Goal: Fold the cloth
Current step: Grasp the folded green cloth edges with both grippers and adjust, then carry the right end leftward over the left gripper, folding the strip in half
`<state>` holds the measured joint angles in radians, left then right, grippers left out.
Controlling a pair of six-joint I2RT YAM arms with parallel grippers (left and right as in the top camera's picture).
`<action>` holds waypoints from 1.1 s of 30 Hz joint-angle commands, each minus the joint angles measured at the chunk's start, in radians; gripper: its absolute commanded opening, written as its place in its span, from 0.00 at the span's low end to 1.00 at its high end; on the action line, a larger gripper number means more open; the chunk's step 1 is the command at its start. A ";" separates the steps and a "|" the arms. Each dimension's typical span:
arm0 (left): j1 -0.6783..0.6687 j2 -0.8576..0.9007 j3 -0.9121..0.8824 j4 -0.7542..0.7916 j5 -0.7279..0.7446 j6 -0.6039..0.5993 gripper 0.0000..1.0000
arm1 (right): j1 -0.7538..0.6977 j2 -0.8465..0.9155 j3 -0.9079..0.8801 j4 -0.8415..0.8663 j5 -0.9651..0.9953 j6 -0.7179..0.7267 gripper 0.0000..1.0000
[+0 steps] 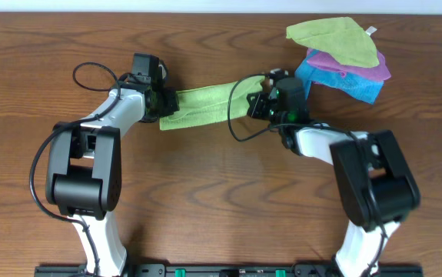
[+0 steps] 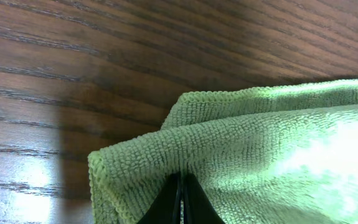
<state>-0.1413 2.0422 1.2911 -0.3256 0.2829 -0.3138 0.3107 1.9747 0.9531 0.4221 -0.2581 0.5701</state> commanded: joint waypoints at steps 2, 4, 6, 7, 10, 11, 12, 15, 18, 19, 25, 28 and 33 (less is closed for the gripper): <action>0.001 0.031 0.008 -0.011 -0.024 -0.001 0.06 | 0.021 -0.085 -0.005 -0.015 0.014 -0.145 0.01; 0.001 0.031 0.008 -0.010 -0.024 -0.005 0.05 | 0.036 -0.092 -0.002 -0.015 0.013 -0.166 0.01; 0.001 0.031 0.008 -0.009 -0.024 -0.008 0.05 | 0.052 -0.092 0.010 -0.016 -0.013 -0.188 0.01; 0.001 0.031 0.008 -0.009 -0.024 -0.008 0.05 | 0.061 -0.092 0.015 -0.019 -0.021 -0.197 0.01; 0.001 0.031 0.008 -0.002 -0.024 -0.008 0.06 | 0.098 -0.092 0.042 -0.033 -0.031 -0.246 0.01; 0.001 0.031 0.008 0.002 -0.024 -0.008 0.06 | 0.110 -0.092 0.055 -0.047 -0.031 -0.263 0.01; 0.001 0.031 0.008 0.007 -0.024 -0.008 0.06 | 0.123 -0.092 0.069 -0.064 -0.031 -0.280 0.01; 0.001 0.031 0.008 0.022 -0.024 -0.009 0.06 | 0.171 -0.091 0.116 -0.125 -0.030 -0.350 0.01; 0.001 0.031 0.008 0.027 -0.024 -0.024 0.06 | 0.214 -0.082 0.159 -0.174 -0.030 -0.402 0.01; 0.001 0.031 0.008 0.028 -0.024 -0.026 0.06 | 0.222 -0.077 0.169 -0.181 -0.030 -0.404 0.01; 0.002 0.031 0.008 0.029 -0.024 -0.027 0.06 | 0.259 -0.026 0.209 -0.198 -0.039 -0.403 0.01; 0.004 0.029 0.008 0.030 -0.024 -0.027 0.06 | 0.270 0.001 0.233 -0.212 -0.043 -0.403 0.01; 0.015 0.013 0.033 0.001 -0.028 -0.025 0.06 | 0.285 0.036 0.272 -0.256 -0.058 -0.416 0.01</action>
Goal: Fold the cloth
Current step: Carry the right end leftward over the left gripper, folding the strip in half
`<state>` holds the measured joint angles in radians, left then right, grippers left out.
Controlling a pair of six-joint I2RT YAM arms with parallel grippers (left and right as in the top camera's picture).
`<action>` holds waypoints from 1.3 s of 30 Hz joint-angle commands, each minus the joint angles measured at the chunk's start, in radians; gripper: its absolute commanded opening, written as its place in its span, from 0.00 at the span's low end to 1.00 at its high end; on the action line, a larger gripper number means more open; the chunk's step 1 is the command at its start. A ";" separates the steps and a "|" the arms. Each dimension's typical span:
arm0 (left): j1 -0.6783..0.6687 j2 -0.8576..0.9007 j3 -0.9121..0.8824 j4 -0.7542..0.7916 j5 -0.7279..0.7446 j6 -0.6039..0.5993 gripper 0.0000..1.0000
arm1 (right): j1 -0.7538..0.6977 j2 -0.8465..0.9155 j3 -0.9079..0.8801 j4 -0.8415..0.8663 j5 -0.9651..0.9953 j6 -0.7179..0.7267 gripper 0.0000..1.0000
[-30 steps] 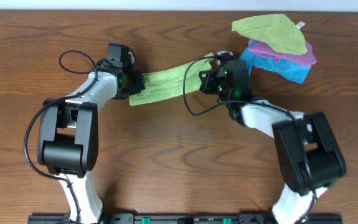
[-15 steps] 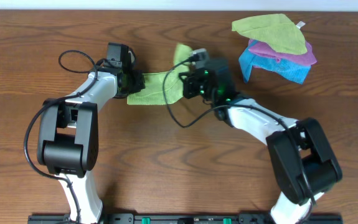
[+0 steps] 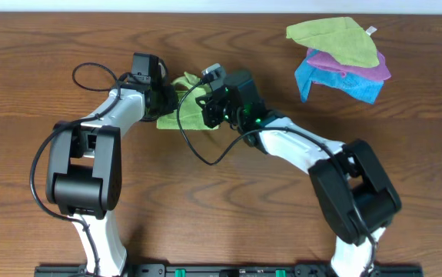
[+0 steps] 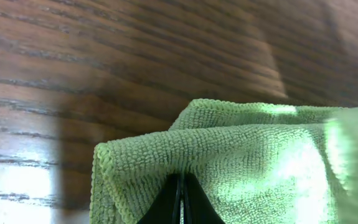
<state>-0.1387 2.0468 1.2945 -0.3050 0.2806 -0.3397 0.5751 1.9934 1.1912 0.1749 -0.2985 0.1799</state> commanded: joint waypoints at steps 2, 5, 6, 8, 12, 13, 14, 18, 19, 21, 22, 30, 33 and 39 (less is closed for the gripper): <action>0.023 -0.004 0.051 -0.042 -0.026 0.003 0.06 | 0.026 0.021 0.039 -0.012 -0.017 -0.036 0.01; 0.042 -0.029 0.080 -0.066 -0.027 0.012 0.05 | 0.031 0.021 0.039 -0.016 -0.016 -0.040 0.01; 0.049 -0.040 0.091 -0.073 -0.030 0.018 0.06 | 0.031 0.021 0.039 -0.023 -0.016 -0.040 0.01; 0.061 -0.059 0.109 -0.081 -0.047 0.027 0.05 | 0.033 0.021 0.039 -0.033 -0.015 -0.051 0.01; 0.080 -0.086 0.138 -0.087 -0.069 0.049 0.06 | 0.041 0.021 0.039 -0.041 -0.008 -0.066 0.01; 0.084 -0.088 0.145 -0.090 -0.070 0.050 0.06 | 0.043 0.022 0.039 -0.041 -0.002 -0.066 0.01; 0.087 -0.089 0.152 -0.095 -0.070 0.050 0.05 | 0.046 0.022 0.039 -0.041 0.005 -0.066 0.01; 0.093 -0.089 0.164 -0.099 -0.071 0.049 0.06 | 0.054 0.029 0.039 -0.044 0.015 -0.084 0.01; 0.093 -0.089 0.166 -0.100 -0.071 0.049 0.06 | 0.055 0.037 0.040 -0.043 0.015 -0.085 0.01; 0.093 -0.089 0.168 -0.103 -0.071 0.050 0.06 | 0.055 0.058 0.044 -0.045 0.014 -0.084 0.01; 0.093 -0.089 0.168 -0.103 -0.072 0.050 0.05 | 0.055 0.071 0.047 -0.045 0.014 -0.084 0.01; 0.095 -0.090 0.169 -0.110 -0.074 0.056 0.06 | 0.073 0.146 0.117 -0.049 0.014 -0.084 0.01; 0.095 -0.092 0.169 -0.109 -0.075 0.056 0.06 | 0.083 0.167 0.151 -0.053 0.014 -0.084 0.01; 0.101 -0.092 0.172 -0.110 -0.074 0.056 0.06 | 0.101 0.189 0.190 -0.079 0.015 -0.084 0.01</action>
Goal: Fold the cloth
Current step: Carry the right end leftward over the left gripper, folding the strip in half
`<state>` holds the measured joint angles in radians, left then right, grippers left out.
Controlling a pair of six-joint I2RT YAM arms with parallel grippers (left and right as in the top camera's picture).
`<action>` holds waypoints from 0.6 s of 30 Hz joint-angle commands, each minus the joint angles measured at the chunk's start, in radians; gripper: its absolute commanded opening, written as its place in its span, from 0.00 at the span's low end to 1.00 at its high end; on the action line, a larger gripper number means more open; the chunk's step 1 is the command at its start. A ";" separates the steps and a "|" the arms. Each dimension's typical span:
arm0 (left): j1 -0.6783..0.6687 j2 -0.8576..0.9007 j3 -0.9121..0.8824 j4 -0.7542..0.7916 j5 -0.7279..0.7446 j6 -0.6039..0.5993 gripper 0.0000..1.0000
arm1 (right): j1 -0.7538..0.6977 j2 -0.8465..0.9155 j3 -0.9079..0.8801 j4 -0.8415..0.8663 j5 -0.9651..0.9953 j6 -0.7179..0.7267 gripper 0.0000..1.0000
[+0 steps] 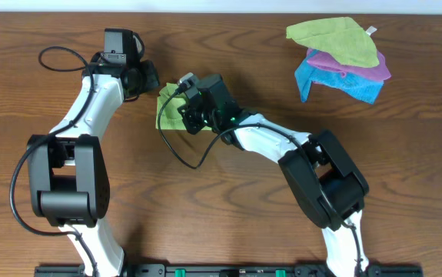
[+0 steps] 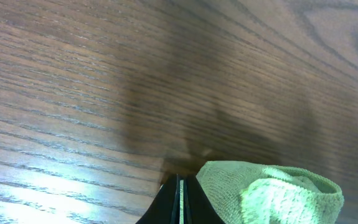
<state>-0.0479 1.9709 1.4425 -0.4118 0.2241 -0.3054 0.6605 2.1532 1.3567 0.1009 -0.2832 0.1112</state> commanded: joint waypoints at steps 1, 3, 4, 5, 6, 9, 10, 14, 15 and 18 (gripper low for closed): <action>0.013 -0.016 0.026 -0.003 -0.018 0.022 0.05 | 0.018 0.029 0.024 -0.006 -0.001 -0.016 0.02; 0.020 -0.016 0.028 -0.003 -0.018 0.022 0.05 | 0.025 0.031 0.024 -0.008 -0.001 -0.016 0.11; 0.023 -0.016 0.029 -0.003 -0.018 0.022 0.06 | 0.029 0.031 0.024 -0.008 -0.001 -0.016 0.17; 0.027 -0.016 0.029 -0.003 -0.018 0.022 0.06 | 0.032 0.031 0.024 -0.007 -0.002 -0.016 0.20; 0.033 -0.016 0.029 -0.003 -0.018 0.022 0.06 | 0.038 0.031 0.024 -0.007 -0.002 -0.016 0.22; 0.043 -0.016 0.029 -0.003 -0.017 0.022 0.06 | 0.050 0.031 0.024 -0.007 -0.024 -0.015 0.29; 0.048 -0.016 0.029 -0.002 -0.017 0.022 0.06 | 0.054 0.031 0.024 -0.007 -0.037 -0.016 0.31; 0.064 -0.016 0.029 -0.002 -0.017 0.022 0.06 | 0.070 0.031 0.024 -0.007 -0.103 -0.014 0.37; 0.068 -0.016 0.029 -0.002 -0.017 0.022 0.05 | 0.074 0.031 0.024 -0.007 -0.119 -0.014 0.38; 0.079 -0.016 0.029 -0.002 -0.017 0.022 0.06 | 0.088 0.031 0.024 -0.007 -0.137 -0.003 0.41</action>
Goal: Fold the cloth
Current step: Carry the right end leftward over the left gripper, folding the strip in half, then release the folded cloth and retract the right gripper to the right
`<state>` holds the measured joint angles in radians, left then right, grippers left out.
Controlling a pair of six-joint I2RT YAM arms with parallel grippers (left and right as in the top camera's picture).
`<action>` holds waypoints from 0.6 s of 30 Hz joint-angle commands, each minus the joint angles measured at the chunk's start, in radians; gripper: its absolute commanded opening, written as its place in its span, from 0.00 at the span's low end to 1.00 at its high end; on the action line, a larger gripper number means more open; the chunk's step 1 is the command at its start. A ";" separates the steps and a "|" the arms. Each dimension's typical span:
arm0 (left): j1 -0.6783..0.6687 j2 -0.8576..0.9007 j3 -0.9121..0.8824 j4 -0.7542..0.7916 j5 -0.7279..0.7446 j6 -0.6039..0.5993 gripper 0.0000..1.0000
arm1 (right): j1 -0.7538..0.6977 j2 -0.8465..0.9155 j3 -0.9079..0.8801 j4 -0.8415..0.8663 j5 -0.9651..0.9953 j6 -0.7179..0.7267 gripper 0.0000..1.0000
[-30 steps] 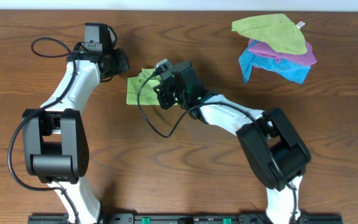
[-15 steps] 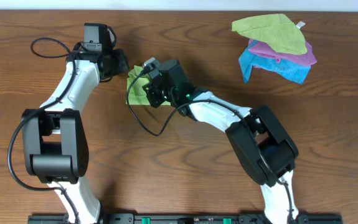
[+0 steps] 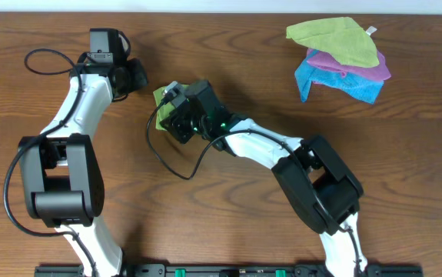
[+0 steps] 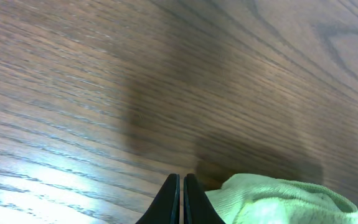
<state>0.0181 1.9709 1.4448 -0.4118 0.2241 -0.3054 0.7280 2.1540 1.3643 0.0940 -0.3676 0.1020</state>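
The green cloth [image 3: 161,95] lies bunched into a small folded packet on the wooden table [image 3: 228,223], left of centre. Only its left edge shows in the overhead view. My right gripper [image 3: 168,114] sits on top of it and hides the rest, including whether its jaws are open. My left gripper [image 3: 142,77] is just left of the cloth and clear of it. In the left wrist view that gripper [image 4: 182,200] is shut with nothing between its fingers, and the cloth [image 4: 284,200] lies a little to their right.
A pile of other cloths sits at the back right: a green one [image 3: 336,38] over a pink one [image 3: 355,68] and a blue one [image 3: 343,83]. Black cables loop from both wrists over the table near the cloth.
My left gripper has drawn slightly further left and back from the cloth. My right gripper has shifted a little left over the packet, covering more of it.
First the cloth lay as a long strip, each gripper at one end, the left shut on its left end. Then the right gripper was over the left end with the strip doubled. Then the left gripper was off the cloth, and it has stayed clear.
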 commanded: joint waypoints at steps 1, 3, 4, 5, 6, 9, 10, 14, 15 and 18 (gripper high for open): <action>0.016 -0.016 0.026 -0.002 -0.016 0.022 0.06 | 0.025 0.030 0.017 0.000 -0.055 0.014 0.42; 0.021 -0.016 0.026 -0.002 -0.013 0.022 0.07 | 0.030 0.029 0.019 0.002 -0.060 0.014 0.46; 0.023 -0.016 0.026 -0.003 -0.013 0.022 0.11 | 0.030 0.029 0.024 -0.003 -0.060 0.014 0.49; 0.024 -0.017 0.026 -0.006 -0.013 0.022 0.15 | 0.029 0.025 0.031 -0.009 -0.059 0.017 0.55; 0.024 -0.018 0.026 -0.008 -0.013 0.022 0.20 | 0.026 0.018 0.034 -0.013 -0.059 0.017 0.64; 0.026 -0.029 0.026 -0.019 -0.009 0.022 0.29 | 0.012 -0.016 0.036 -0.024 -0.038 0.017 0.80; 0.027 -0.033 0.026 -0.021 -0.005 0.022 0.33 | 0.005 -0.031 0.036 -0.029 -0.028 0.017 0.83; 0.031 -0.056 0.026 -0.034 0.007 0.021 0.59 | -0.039 -0.096 0.036 -0.062 -0.021 0.016 0.99; 0.034 -0.062 0.026 -0.039 0.015 0.021 0.67 | -0.051 -0.111 0.036 -0.075 -0.022 0.016 0.99; 0.042 -0.082 0.026 -0.060 0.065 0.021 0.97 | -0.102 -0.175 0.036 -0.155 -0.026 0.016 0.99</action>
<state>0.0448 1.9381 1.4452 -0.4572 0.2451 -0.2844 0.6743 2.0712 1.3804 -0.0303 -0.3916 0.1211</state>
